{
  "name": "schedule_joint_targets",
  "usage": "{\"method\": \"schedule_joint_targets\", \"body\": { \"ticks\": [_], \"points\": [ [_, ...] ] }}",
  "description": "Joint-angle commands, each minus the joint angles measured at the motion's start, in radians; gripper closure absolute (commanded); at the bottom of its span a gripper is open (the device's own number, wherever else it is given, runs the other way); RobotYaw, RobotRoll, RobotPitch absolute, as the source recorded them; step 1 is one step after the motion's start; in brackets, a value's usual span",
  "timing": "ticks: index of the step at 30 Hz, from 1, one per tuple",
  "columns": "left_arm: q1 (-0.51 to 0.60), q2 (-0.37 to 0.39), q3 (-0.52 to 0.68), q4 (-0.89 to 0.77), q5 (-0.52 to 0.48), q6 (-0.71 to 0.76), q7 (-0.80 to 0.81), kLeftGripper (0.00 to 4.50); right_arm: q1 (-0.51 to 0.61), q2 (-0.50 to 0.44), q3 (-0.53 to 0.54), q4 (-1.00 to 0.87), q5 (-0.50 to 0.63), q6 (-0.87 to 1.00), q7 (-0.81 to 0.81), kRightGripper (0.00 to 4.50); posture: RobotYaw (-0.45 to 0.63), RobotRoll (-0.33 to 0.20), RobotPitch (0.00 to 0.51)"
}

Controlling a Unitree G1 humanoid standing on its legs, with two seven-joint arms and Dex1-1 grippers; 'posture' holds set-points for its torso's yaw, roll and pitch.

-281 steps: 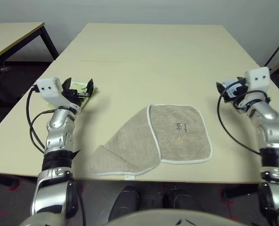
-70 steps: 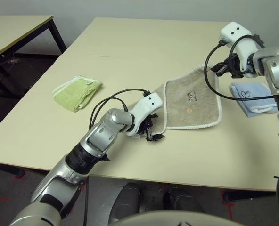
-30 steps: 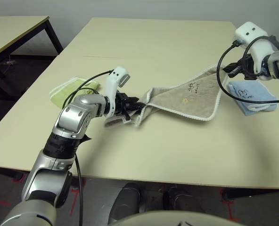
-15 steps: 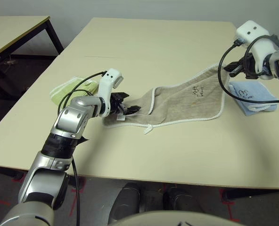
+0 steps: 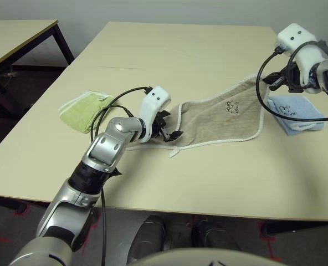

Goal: Fold the towel and set it aside.

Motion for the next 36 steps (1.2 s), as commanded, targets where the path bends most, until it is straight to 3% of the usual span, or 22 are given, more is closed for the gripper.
{"method": "schedule_joint_targets", "body": {
  "ticks": [1,9,17,32,34,36],
  "points": [
    [0.015,0.002,-0.027,0.027,0.06,-0.034,0.036,0.02,-0.012,-0.009,-0.011,-0.019,0.005,0.001,-0.001,4.5,0.07,0.0,0.075],
    [0.02,0.035,-0.063,0.01,0.1,-0.04,-0.016,0.02,-0.02,-0.001,-0.008,-0.01,0.005,-0.007,-0.001,4.5,0.07,0.0,0.072],
    [0.038,0.018,-0.085,-0.049,0.106,0.012,-0.029,0.02,-0.018,0.001,-0.013,-0.014,0.006,-0.006,-0.006,4.5,0.07,0.0,0.07],
    [0.032,0.024,-0.064,0.098,0.152,-0.075,-0.004,0.02,-0.016,0.005,-0.017,-0.034,0.016,-0.003,-0.007,4.5,0.06,0.0,0.065],
    [0.035,0.019,-0.057,0.102,0.15,-0.08,-0.005,0.12,-0.015,0.004,-0.018,-0.035,0.017,-0.004,-0.008,4.5,0.06,0.0,0.064],
    [0.039,0.011,-0.045,0.104,0.147,-0.084,-0.001,0.72,-0.015,0.005,-0.019,-0.036,0.017,-0.004,-0.009,4.5,0.06,0.0,0.063]
  ]
}}
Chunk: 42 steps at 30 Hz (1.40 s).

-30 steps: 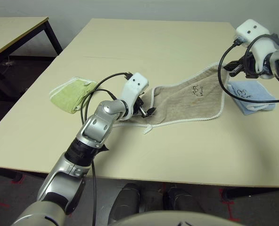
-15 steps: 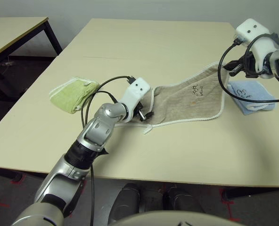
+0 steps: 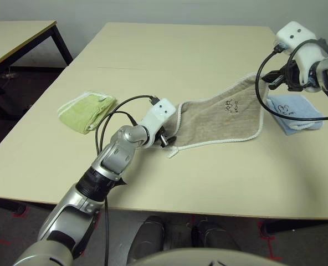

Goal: Fold the towel and set it aside.

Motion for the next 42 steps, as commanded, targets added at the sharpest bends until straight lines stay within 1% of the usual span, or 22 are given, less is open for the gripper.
{"method": "schedule_joint_targets", "body": {
  "ticks": [1,4,8,11,17,21,24,28,30,32,35,36,39,42],
  "points": [
    [0.001,-0.013,0.024,0.018,-0.001,-0.013,0.008,1.02,-0.011,-0.001,-0.019,-0.016,0.011,-0.003,-0.003,4.5,0.06,0.0,0.063],
    [-0.002,-0.025,0.042,0.021,-0.004,-0.017,0.012,2.07,-0.01,0.0,-0.019,-0.017,0.011,-0.003,-0.005,4.5,0.06,0.0,0.063],
    [0.002,-0.02,0.047,0.025,-0.002,-0.028,0.0,3.5,-0.01,0.002,-0.018,-0.017,0.013,-0.004,-0.004,4.5,0.06,0.0,0.064],
    [0.007,-0.015,0.058,0.033,-0.005,-0.039,-0.004,4.47,-0.01,0.002,-0.019,-0.016,0.013,-0.005,-0.004,4.5,0.06,0.0,0.063],
    [-0.004,0.002,0.063,0.052,-0.002,-0.068,-0.026,4.47,-0.009,0.0,-0.02,-0.015,0.012,-0.006,-0.005,4.5,0.06,0.0,0.058],
    [0.002,-0.007,0.052,0.051,0.002,-0.071,-0.031,4.47,-0.006,-0.002,-0.021,-0.022,0.013,-0.004,-0.005,4.5,0.06,0.0,0.057],
    [0.0,-0.013,0.036,0.054,0.016,-0.084,-0.03,3.85,-0.006,-0.002,-0.021,-0.024,0.013,-0.003,-0.005,4.5,0.06,0.0,0.053],
    [0.009,0.005,0.01,0.056,0.049,-0.147,-0.034,2.58,-0.006,-0.003,-0.023,-0.027,0.013,-0.001,-0.006,4.5,0.06,0.0,0.05],
    [0.018,0.014,0.014,0.057,0.054,-0.165,-0.037,1.87,-0.007,-0.003,-0.023,-0.027,0.013,-0.002,-0.006,4.5,0.06,0.0,0.049],
    [0.024,0.026,0.022,0.055,0.057,-0.18,-0.041,1.26,-0.007,-0.002,-0.023,-0.028,0.013,-0.002,-0.006,4.5,0.06,0.0,0.049],
    [0.037,0.057,0.034,0.06,0.065,-0.217,-0.046,0.24,-0.009,-0.001,-0.022,-0.027,0.013,-0.003,-0.008,4.5,0.06,0.0,0.047],
    [0.046,0.075,0.037,0.068,0.071,-0.237,-0.049,0.02,-0.009,-0.001,-0.022,-0.027,0.014,-0.003,-0.008,4.5,0.06,0.0,0.047],
    [0.068,0.117,0.048,0.084,0.076,-0.274,-0.056,0.02,-0.011,0.001,-0.021,-0.024,0.014,-0.006,-0.007,4.5,0.07,0.0,0.047],
    [0.067,0.121,0.07,0.102,0.073,-0.288,-0.048,0.02,-0.014,0.004,-0.018,-0.021,0.014,-0.008,-0.007,4.5,0.07,0.0,0.047]
  ]
}}
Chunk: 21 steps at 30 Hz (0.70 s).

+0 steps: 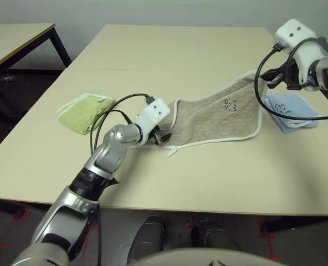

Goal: Fold the towel and set it aside.

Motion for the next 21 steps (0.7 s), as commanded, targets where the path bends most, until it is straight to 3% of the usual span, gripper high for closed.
{"method": "schedule_joint_targets", "body": {
  "ticks": [1,21],
  "points": [
    [0.001,-0.005,0.024,0.025,0.002,-0.023,0.003,0.02,-0.015,0.004,-0.011,-0.006,0.01,-0.009,0.001,4.5,0.07,0.0,0.045],
    [-0.062,-0.087,0.02,0.133,0.05,-0.09,0.018,0.02,-0.006,-0.003,-0.018,-0.023,0.014,-0.007,0.002,4.5,0.06,0.0,0.041]
  ]
}}
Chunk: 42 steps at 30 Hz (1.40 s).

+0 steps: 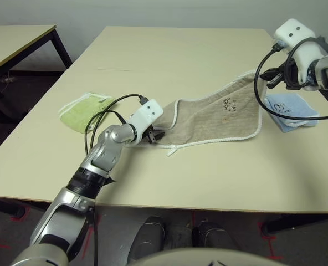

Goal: Fold the towel and set it aside.

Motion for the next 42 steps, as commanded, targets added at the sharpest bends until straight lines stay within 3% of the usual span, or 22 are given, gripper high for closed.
{"method": "schedule_joint_targets", "body": {
  "ticks": [1,2,5,16,32,35,42],
  "points": [
    [-0.023,-0.019,-0.002,0.042,0.01,-0.018,0.007,0.02,-0.005,-0.004,-0.017,-0.02,0.013,0.001,0.002,4.5,0.06,0.0,0.042],
    [-0.029,-0.025,-0.002,0.051,0.011,-0.021,0.009,0.02,-0.005,-0.003,-0.016,-0.02,0.014,0.001,0.002,4.5,0.06,0.0,0.042],
    [-0.041,-0.043,-0.005,0.072,0.013,-0.034,0.015,0.67,-0.004,-0.002,-0.016,-0.022,0.014,0.002,0.002,4.5,0.06,0.0,0.043],
    [-0.038,-0.055,-0.014,0.081,0.016,-0.046,-0.011,4.48,0.007,-0.01,-0.023,-0.035,0.017,0.01,0.004,4.5,0.05,0.0,0.044],
    [-0.044,-0.047,0.0,0.042,0.001,-0.006,-0.054,4.48,0.014,-0.008,-0.026,-0.043,0.017,0.014,0.001,4.5,0.05,0.0,0.042],
    [-0.048,-0.054,-0.004,0.036,0.001,0.007,-0.06,3.91,0.014,-0.007,-0.025,-0.042,0.017,0.013,0.001,4.5,0.05,0.0,0.041],
    [-0.044,-0.064,-0.01,0.039,0.009,0.013,-0.057,1.6,0.016,-0.006,-0.026,-0.046,0.018,0.017,0.0,4.5,0.05,0.0,0.041]
  ]
}}
